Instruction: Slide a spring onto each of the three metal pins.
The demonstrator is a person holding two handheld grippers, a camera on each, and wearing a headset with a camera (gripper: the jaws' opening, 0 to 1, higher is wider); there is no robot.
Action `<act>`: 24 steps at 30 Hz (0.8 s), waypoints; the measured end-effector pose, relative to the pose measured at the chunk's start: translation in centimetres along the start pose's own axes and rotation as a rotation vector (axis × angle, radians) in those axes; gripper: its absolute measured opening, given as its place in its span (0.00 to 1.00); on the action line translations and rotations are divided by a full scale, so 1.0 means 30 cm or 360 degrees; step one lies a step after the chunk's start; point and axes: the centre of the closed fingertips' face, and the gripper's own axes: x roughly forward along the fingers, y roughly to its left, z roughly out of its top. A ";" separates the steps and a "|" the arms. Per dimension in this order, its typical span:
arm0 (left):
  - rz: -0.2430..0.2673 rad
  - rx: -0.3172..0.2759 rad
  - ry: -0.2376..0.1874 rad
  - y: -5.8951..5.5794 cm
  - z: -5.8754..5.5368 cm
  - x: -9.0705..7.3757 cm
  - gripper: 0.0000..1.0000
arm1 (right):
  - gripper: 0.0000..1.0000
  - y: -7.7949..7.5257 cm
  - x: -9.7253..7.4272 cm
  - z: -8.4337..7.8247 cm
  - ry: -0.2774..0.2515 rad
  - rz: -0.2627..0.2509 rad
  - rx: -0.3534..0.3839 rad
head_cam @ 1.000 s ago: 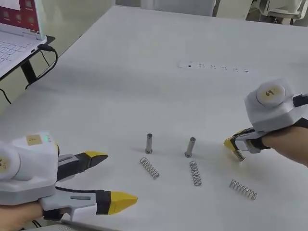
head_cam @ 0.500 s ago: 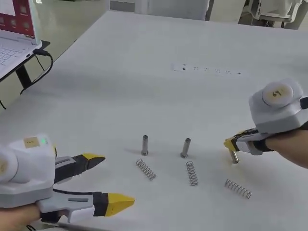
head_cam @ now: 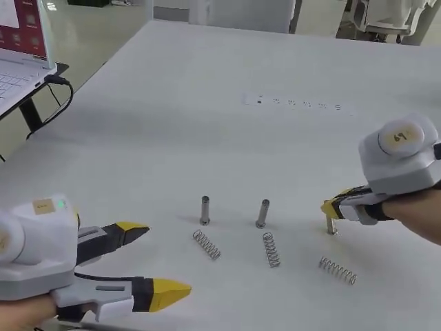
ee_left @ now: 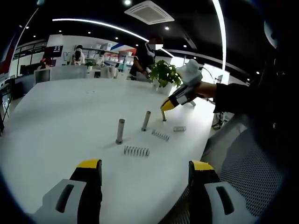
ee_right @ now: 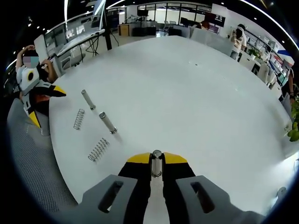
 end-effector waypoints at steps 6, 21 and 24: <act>-0.0003 0.0004 0.0002 -0.001 0.001 0.000 0.71 | 0.06 0.001 -0.014 -0.010 -0.0009 -0.0005 0.0005; -0.0007 0.0009 0.0010 -0.005 0.001 0.000 0.71 | 0.06 0.001 -0.036 -0.033 -0.0023 0.0001 -0.0010; -0.0007 0.0010 0.0012 -0.006 0.001 0.000 0.71 | 0.06 0.000 -0.039 -0.038 -0.0026 0.0001 -0.0008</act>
